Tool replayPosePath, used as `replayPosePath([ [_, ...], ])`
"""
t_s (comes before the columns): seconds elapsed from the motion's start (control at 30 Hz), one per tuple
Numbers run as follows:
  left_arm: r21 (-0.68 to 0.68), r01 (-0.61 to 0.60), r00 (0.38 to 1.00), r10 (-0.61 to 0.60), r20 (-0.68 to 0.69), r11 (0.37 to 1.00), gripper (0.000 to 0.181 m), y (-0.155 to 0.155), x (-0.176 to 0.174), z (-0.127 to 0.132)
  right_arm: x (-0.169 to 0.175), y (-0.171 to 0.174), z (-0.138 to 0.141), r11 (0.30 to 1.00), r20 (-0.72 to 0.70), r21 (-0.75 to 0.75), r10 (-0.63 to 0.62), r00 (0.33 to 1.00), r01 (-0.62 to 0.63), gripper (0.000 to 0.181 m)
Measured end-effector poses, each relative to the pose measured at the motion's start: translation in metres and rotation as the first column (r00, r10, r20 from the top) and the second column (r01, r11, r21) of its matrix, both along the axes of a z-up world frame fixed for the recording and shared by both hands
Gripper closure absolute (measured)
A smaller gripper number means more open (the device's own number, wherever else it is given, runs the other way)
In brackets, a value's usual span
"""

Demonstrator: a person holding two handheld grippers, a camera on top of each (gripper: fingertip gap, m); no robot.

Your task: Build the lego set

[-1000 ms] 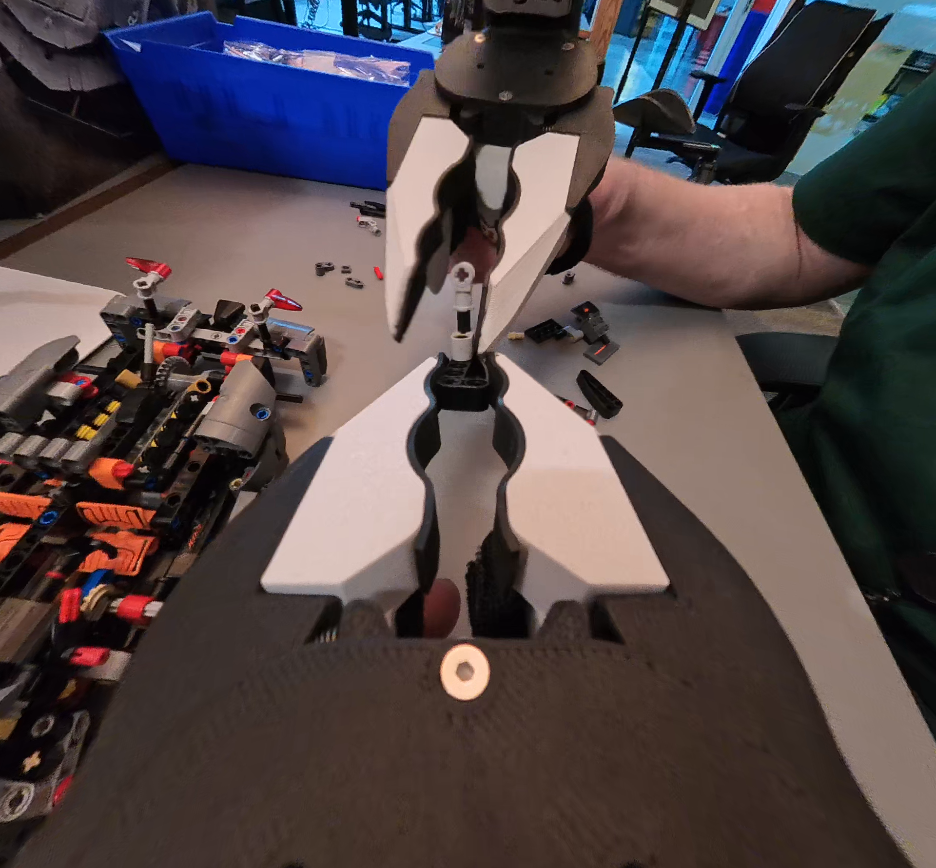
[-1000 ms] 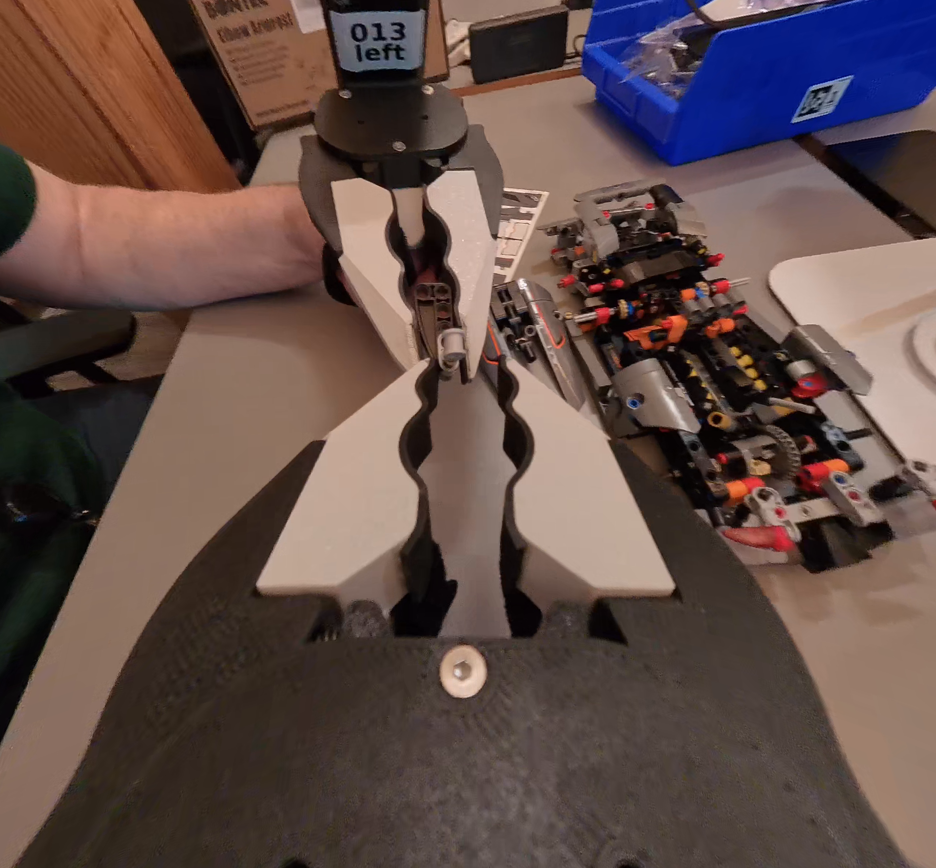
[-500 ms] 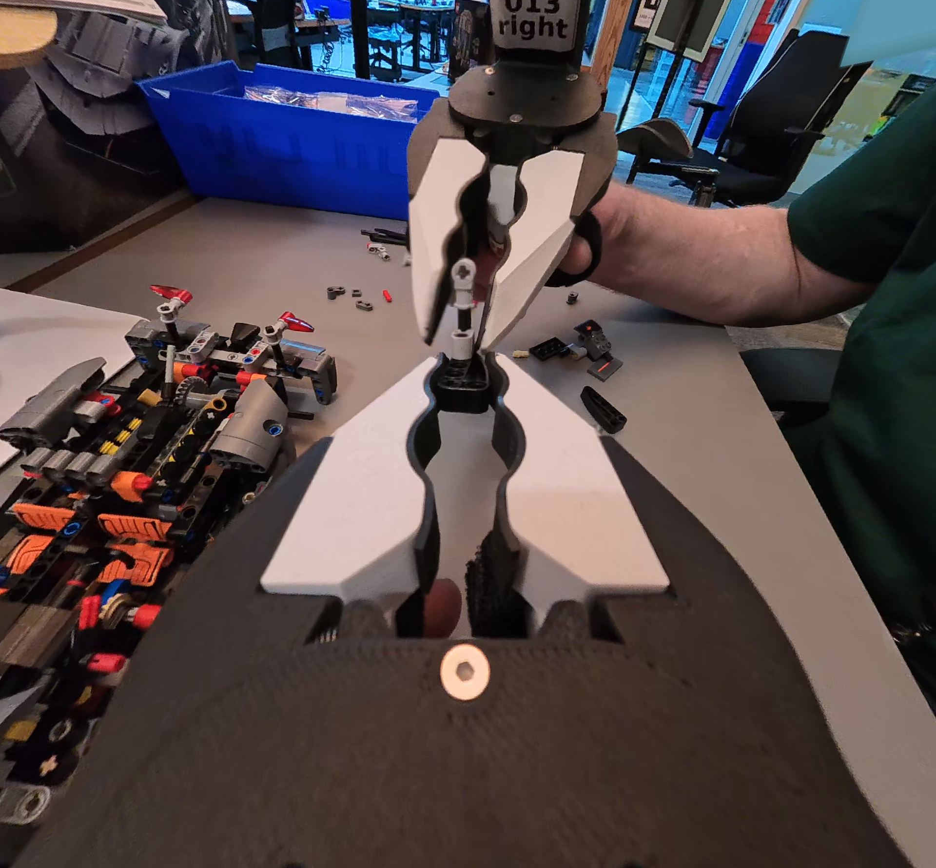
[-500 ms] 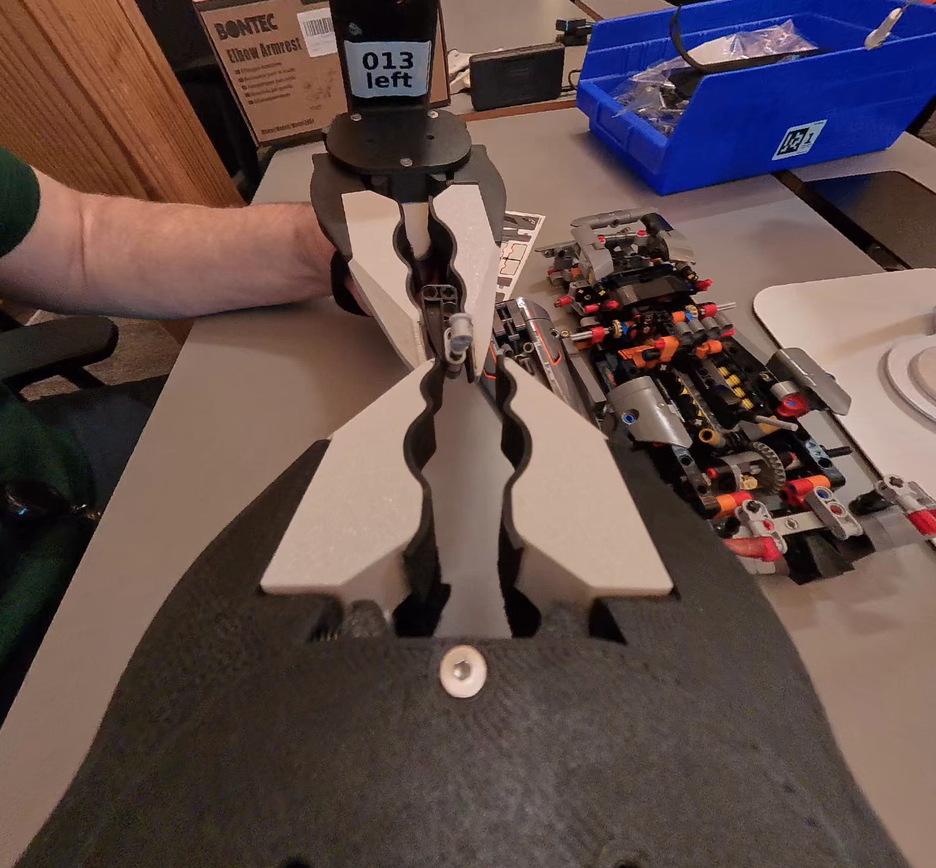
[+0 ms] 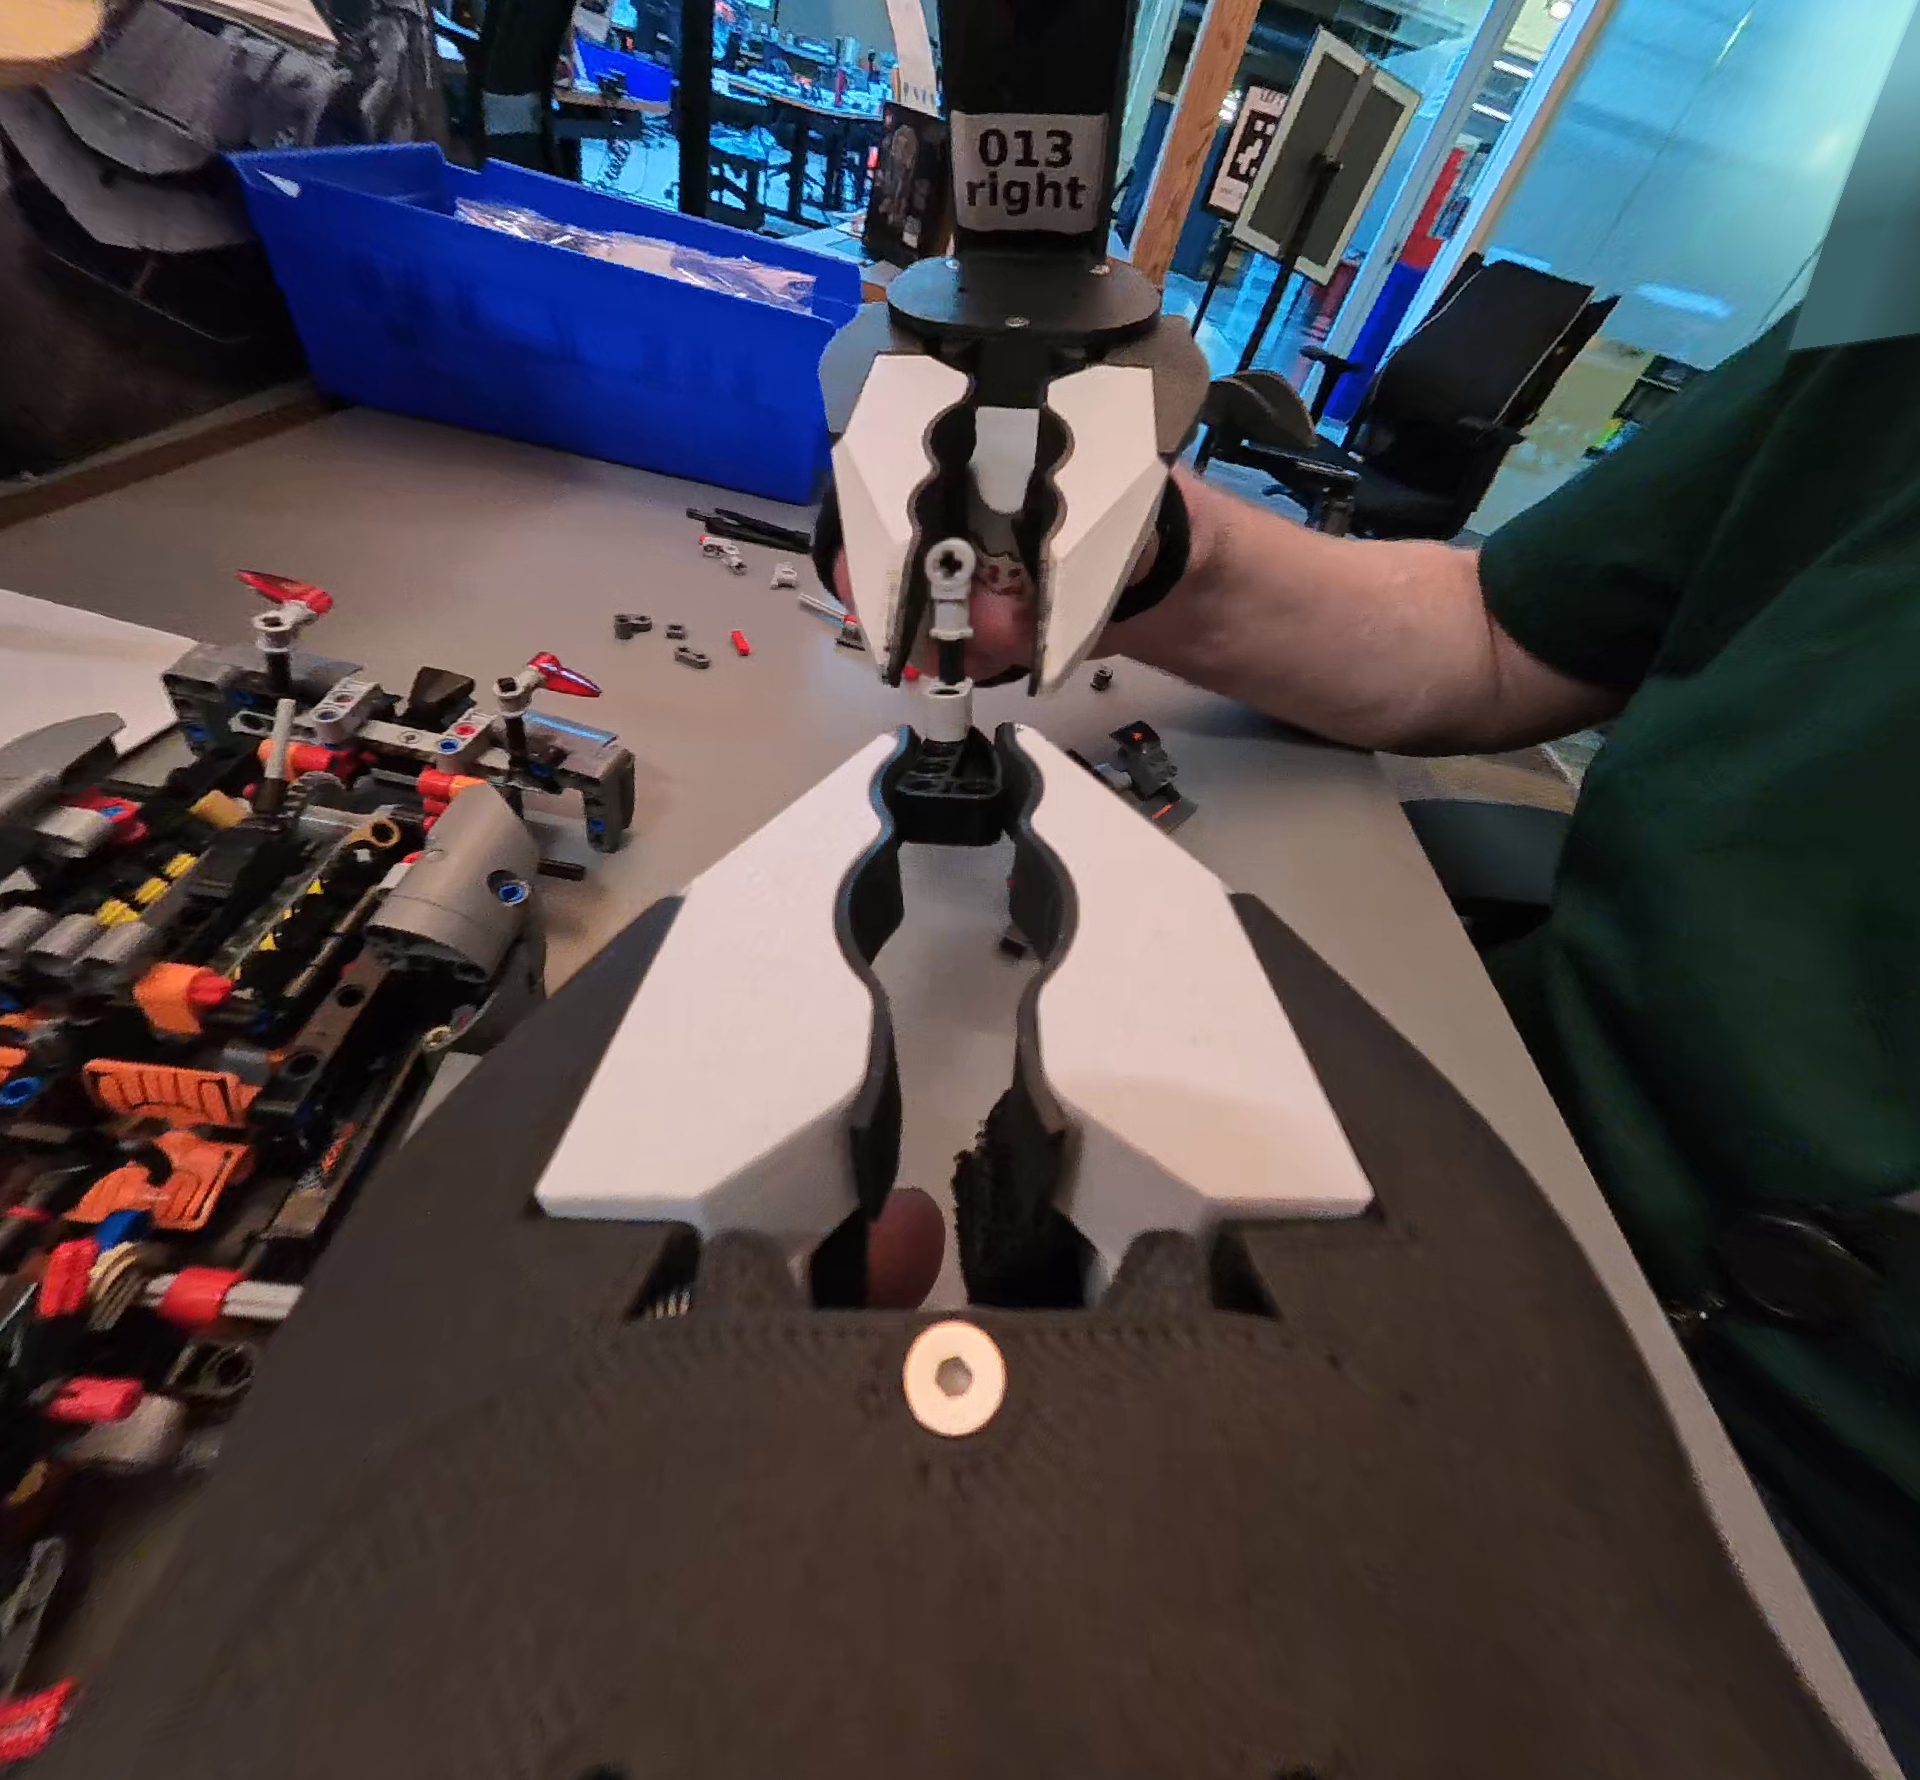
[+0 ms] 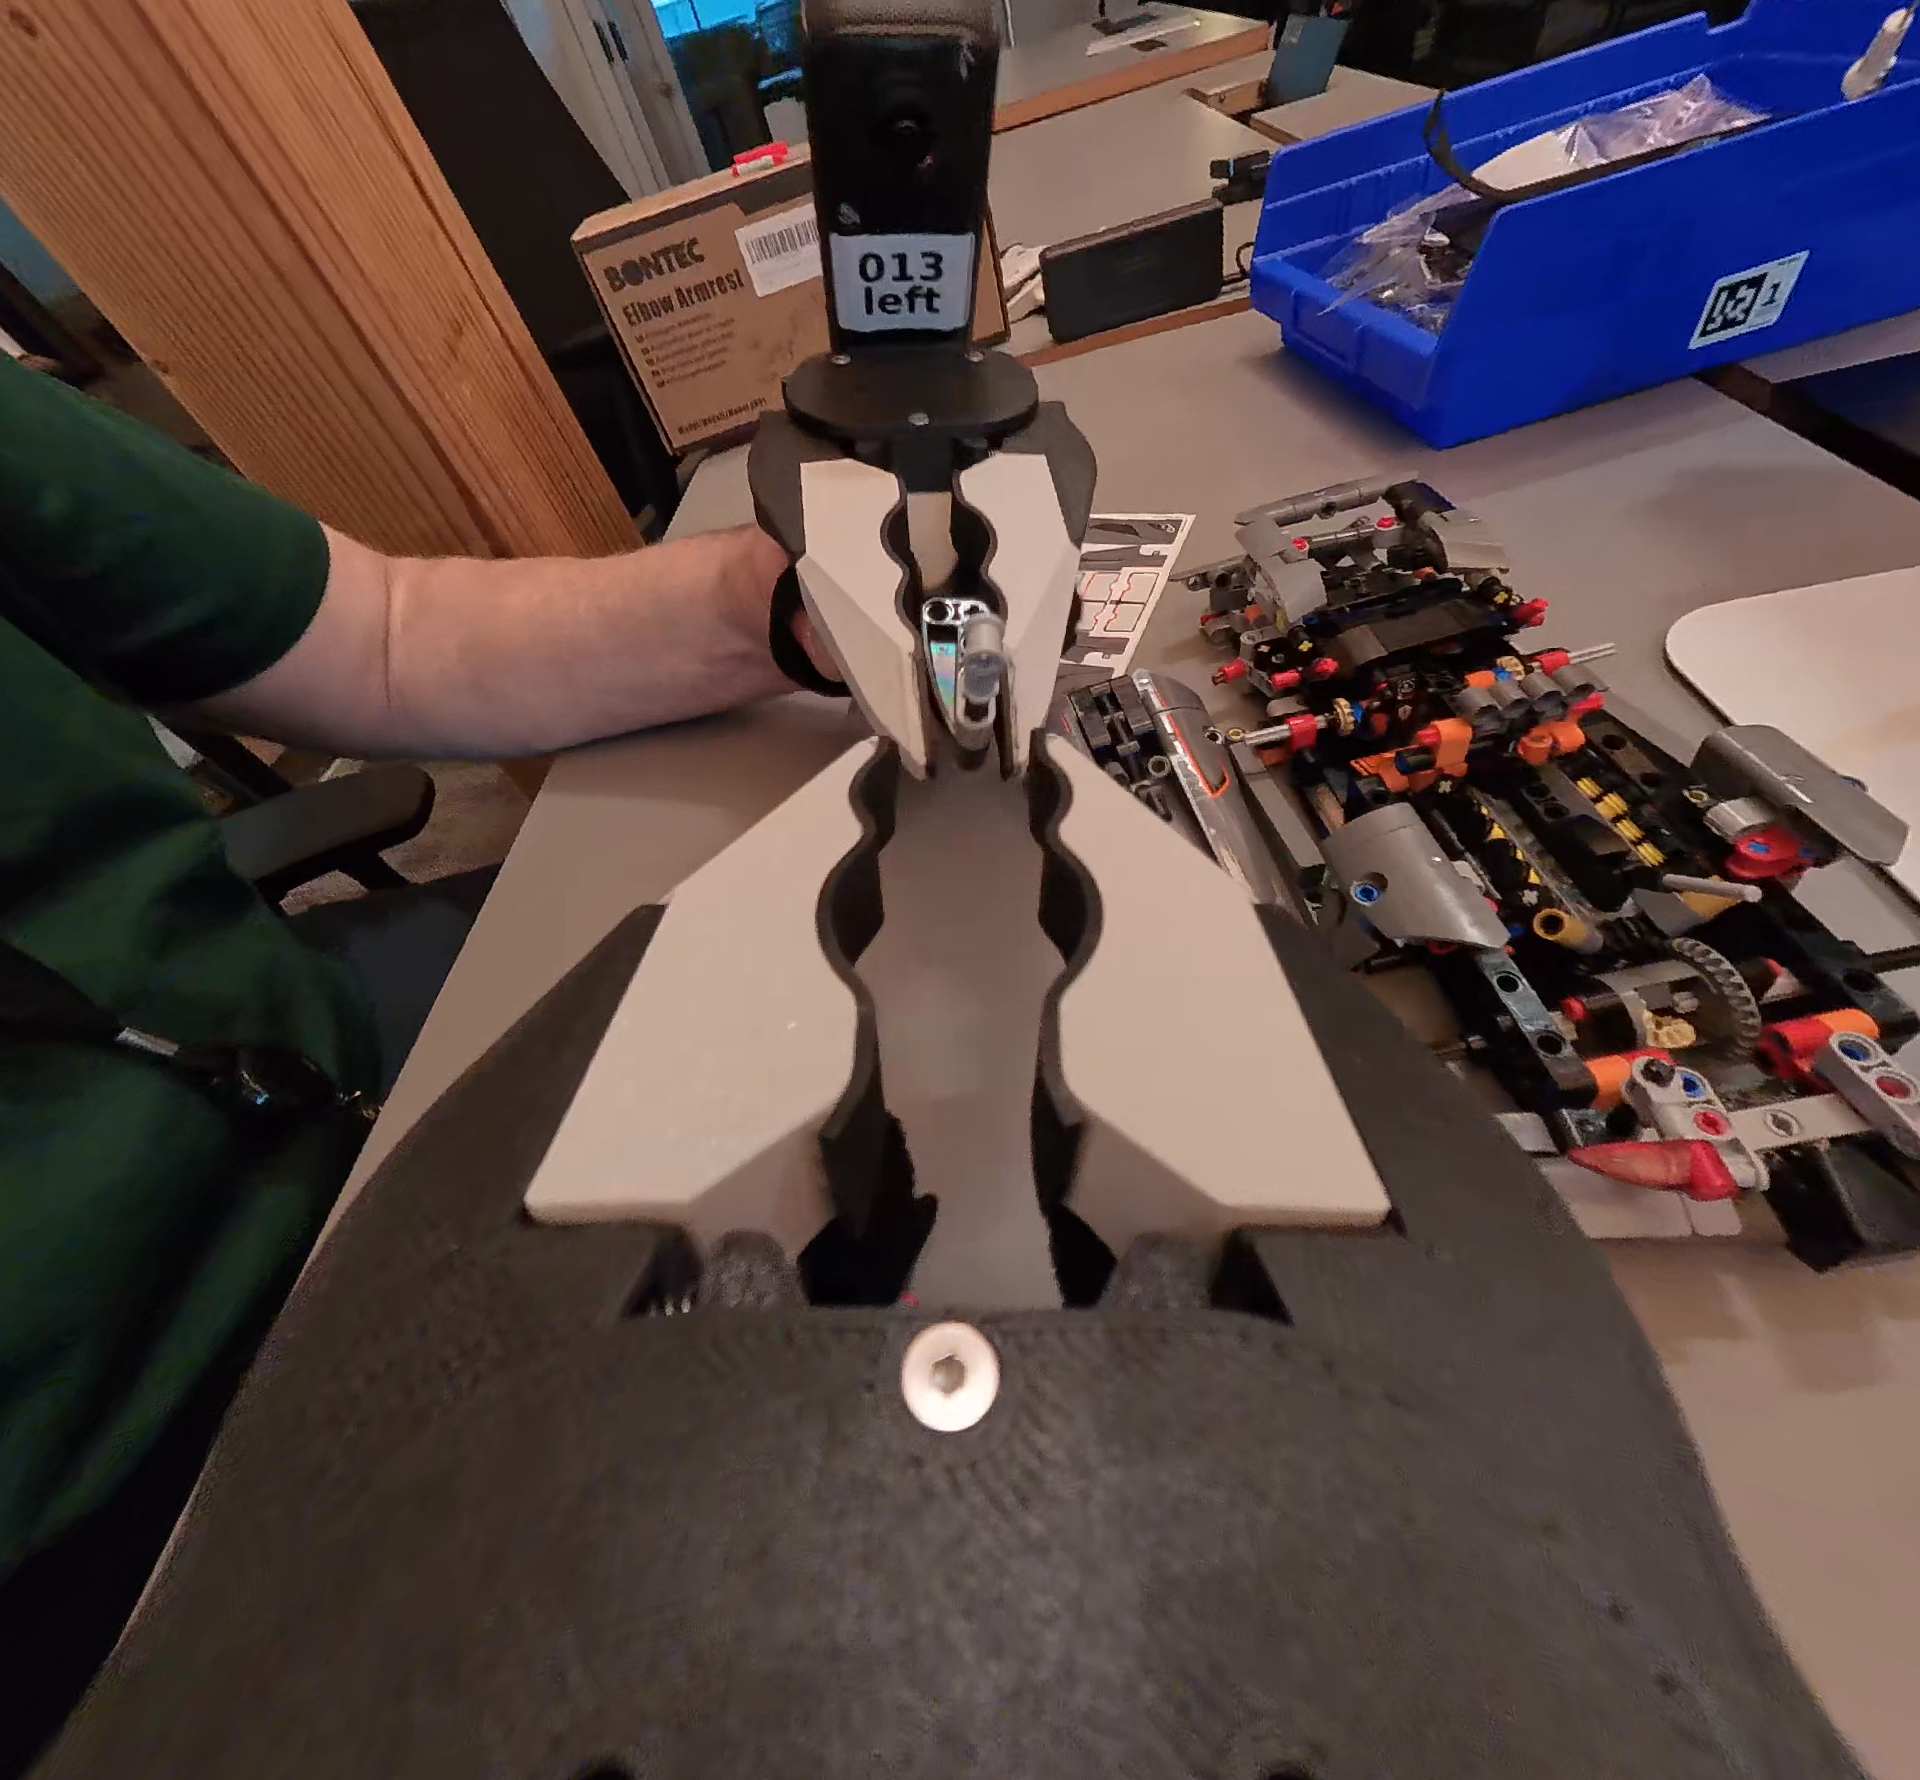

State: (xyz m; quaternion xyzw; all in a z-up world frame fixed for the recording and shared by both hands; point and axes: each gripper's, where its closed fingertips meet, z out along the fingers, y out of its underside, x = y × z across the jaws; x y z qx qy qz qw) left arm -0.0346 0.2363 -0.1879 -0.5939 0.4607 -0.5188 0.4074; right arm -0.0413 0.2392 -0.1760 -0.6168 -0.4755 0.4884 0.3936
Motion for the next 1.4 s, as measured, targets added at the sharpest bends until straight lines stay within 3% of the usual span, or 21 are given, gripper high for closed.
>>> replayPosePath([
  [0.23,0.032,0.029,0.996,-0.026,-0.083,0.999,0.168,-0.008,0.008,-0.012,-0.003,-0.005,-0.003,1.0,-0.002,0.001,0.02,1.0,-0.02,0.176],
  [0.53,0.054,-0.04,0.998,0.042,-0.044,0.998,0.156,0.002,0.004,-0.003,0.008,0.003,0.011,0.995,-0.107,-0.1,0.003,0.994,-0.014,0.176],
  [0.73,0.178,-0.05,0.997,0.06,-0.055,0.983,0.162,-0.002,0.006,0.001,0.01,0.001,0.01,0.987,-0.116,-0.153,0.027,0.993,-0.044,0.176],
  [0.97,0.173,-0.039,0.997,0.049,-0.056,0.984,0.166,-0.003,0.006,-0.001,0.009,0.001,0.008,0.98,-0.126,-0.189,0.037,0.991,-0.061,0.176],
  [1.13,0.127,-0.084,0.996,0.087,-0.018,0.988,0.166,0.006,0.002,0.003,0.009,0.006,0.011,0.982,-0.139,-0.185,0.004,0.99,-0.03,0.163],
  [1.23,0.04,-0.132,0.989,0.128,0.078,0.99,0.166,0.017,-0.005,0.015,0.012,0.011,0.014,0.98,-0.161,-0.197,-0.02,0.987,-0.012,0.151],
  [1.4,-0.147,-0.139,0.952,0.174,0.254,0.979,0.166,0.031,-0.021,0.034,0.017,0.017,0.014,0.979,-0.171,-0.203,-0.046,0.984,0.01,0.148],
])
